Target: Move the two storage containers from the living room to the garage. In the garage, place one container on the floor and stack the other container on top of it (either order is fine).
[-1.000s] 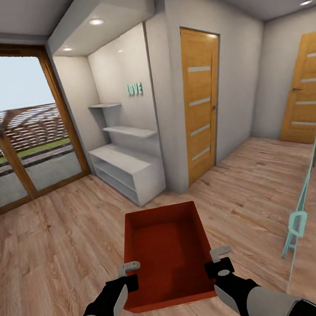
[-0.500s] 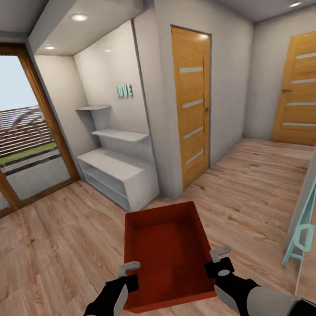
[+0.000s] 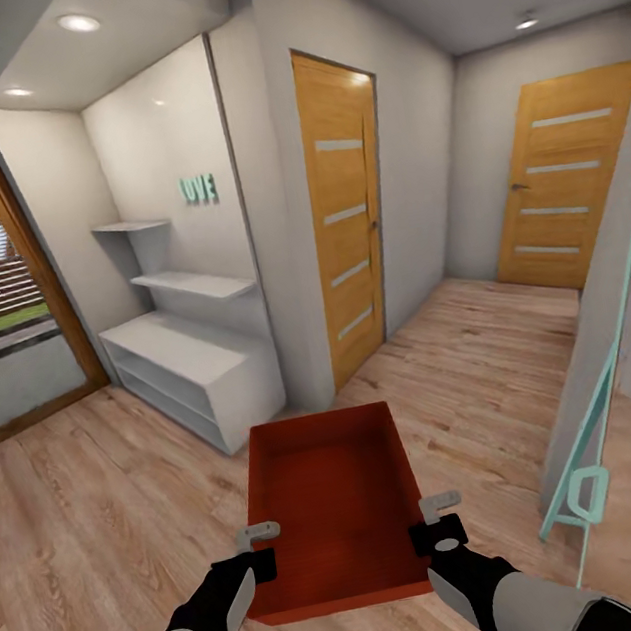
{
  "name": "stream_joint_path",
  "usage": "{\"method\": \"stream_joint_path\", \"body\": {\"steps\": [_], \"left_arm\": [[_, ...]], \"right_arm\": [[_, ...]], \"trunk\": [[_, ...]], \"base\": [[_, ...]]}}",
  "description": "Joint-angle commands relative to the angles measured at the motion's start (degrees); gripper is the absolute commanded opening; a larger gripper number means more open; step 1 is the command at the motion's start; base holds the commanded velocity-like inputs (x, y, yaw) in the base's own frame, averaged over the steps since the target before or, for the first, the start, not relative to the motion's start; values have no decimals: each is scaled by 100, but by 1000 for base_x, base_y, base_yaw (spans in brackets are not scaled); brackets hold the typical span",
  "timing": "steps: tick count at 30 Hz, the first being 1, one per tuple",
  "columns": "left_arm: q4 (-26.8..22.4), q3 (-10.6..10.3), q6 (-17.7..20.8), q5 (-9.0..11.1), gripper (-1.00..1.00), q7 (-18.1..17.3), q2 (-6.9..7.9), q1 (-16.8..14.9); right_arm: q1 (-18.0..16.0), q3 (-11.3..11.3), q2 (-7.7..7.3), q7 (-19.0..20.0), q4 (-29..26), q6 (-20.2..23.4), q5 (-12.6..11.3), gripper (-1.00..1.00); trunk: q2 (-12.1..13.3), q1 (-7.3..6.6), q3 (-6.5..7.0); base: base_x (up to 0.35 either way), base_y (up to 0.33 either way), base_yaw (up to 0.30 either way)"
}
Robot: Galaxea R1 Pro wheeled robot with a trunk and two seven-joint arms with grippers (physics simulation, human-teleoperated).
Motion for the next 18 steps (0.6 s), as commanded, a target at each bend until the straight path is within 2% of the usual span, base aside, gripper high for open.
{"method": "stream_joint_path", "body": {"steps": [1, 12, 18], "left_arm": [[4, 27, 43, -72, -100, 34, 162, 5], [4, 27, 43, -71, -100, 34, 171, 5], [4, 27, 43, -68, -100, 34, 171, 5]], "right_arm": [[-13, -208, -46, -19, -12, -87, 78, -100], [-13, -208, -40, -19, -12, -87, 78, -100], [-13, -208, -44, -19, -12, -87, 78, -100]], "trunk": [[-6, 4, -8], [-6, 4, -8], [-6, 4, -8]], "base": [[322, 0, -242], [322, 0, -241], [322, 0, -65]]}}
